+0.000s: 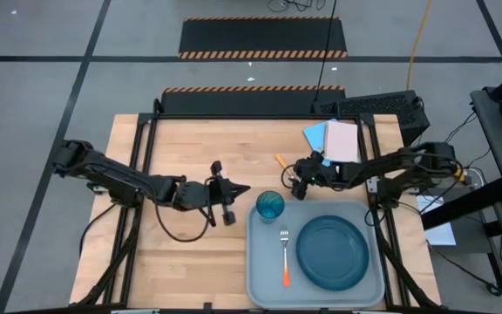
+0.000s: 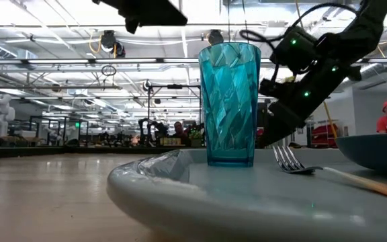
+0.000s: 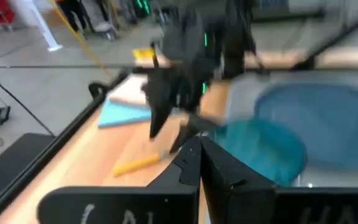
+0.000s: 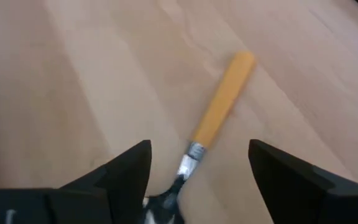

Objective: Pick and place plate/cup/fork/spoon on tray
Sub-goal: Put the brown spoon on the gray tray to the left of the orange fork

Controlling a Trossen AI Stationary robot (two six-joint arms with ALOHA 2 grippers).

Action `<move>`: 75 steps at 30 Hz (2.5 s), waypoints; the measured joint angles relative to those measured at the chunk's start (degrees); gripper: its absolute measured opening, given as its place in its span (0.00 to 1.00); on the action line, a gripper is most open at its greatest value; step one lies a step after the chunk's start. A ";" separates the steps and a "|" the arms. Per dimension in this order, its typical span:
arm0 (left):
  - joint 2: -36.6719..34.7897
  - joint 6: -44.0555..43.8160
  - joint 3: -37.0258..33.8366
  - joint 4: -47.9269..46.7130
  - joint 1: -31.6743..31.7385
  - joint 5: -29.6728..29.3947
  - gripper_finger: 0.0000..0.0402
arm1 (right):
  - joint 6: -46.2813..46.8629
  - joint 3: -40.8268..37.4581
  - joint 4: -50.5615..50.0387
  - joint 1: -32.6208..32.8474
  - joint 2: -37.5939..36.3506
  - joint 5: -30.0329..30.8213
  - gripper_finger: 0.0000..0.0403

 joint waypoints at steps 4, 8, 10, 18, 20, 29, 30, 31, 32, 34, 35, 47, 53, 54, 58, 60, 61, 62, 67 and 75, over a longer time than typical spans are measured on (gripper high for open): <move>-0.86 -1.63 -2.57 2.61 0.63 1.18 0.01 | -1.52 0.77 -0.77 -1.52 1.75 -1.79 0.66; -0.98 -1.66 -2.31 3.18 0.90 1.71 0.01 | -2.90 1.59 -0.38 -2.64 3.58 -4.43 0.66; -0.85 -1.61 -2.38 2.78 0.90 1.71 0.01 | -3.21 1.80 0.21 -3.03 5.11 -4.33 0.66; -0.87 -1.09 -2.37 2.94 0.90 1.77 0.01 | -4.20 1.93 0.47 -3.49 6.62 -2.15 0.55; -0.87 -0.33 -2.35 2.94 0.90 1.80 0.01 | -4.33 1.93 -0.11 -3.49 6.64 -1.96 0.49; -0.87 0.19 -2.34 4.39 0.90 1.80 0.01 | -4.48 1.99 -2.79 -3.49 6.61 -2.28 0.22; -0.87 0.19 -2.34 4.60 0.90 1.80 0.01 | -4.49 1.99 -2.84 -3.49 6.60 -2.90 0.20; -0.87 0.19 -2.33 4.86 0.92 1.80 0.01 | -4.49 1.99 -2.88 -3.49 6.60 -3.49 0.17; -0.87 0.22 -2.33 5.21 0.90 1.80 0.01 | -4.45 1.99 -2.91 -3.49 6.58 -4.31 0.14; -0.87 0.33 -2.33 5.95 0.92 1.80 0.01 | -3.98 1.99 -3.07 -3.46 6.48 -5.24 0.09; -0.87 0.45 -2.33 6.13 0.90 1.80 0.01 | -3.88 1.97 -3.16 -3.33 6.37 -5.44 0.07; -0.87 1.40 -2.33 6.18 0.90 1.29 0.12 | -5.65 2.01 -4.71 -2.47 4.40 -6.28 0.08; -0.87 1.33 -2.33 5.81 0.90 1.25 0.16 | -6.30 1.93 -10.96 -1.76 -4.81 -6.25 0.06; -0.87 1.30 -2.33 5.83 0.90 1.25 0.16 | -6.80 1.93 -12.17 -1.68 -6.79 -6.23 0.06; -0.87 0.50 -2.31 5.94 0.50 1.22 0.16 | -7.85 1.93 -14.47 -0.58 -14.51 -6.06 0.06; -0.87 -0.25 -2.31 5.94 0.14 1.23 0.16 | -8.57 1.98 -14.41 0.54 -17.87 -6.04 0.06; -0.87 -0.63 -2.31 5.94 -0.18 1.27 0.16 | -8.77 1.99 -14.68 1.30 -19.54 -6.06 0.06; -0.87 -0.86 -2.31 5.94 -0.55 1.27 0.16 | -8.99 1.99 -14.99 2.04 -20.98 -6.06 0.06; -0.85 -0.50 -2.30 8.14 -2.74 1.47 0.19 | -10.71 1.99 -13.21 6.38 -26.73 -5.86 0.06; -0.84 6.35 1.45 11.81 -6.13 0.98 0.45 | -14.24 5.67 -8.83 15.98 -27.73 -5.66 0.06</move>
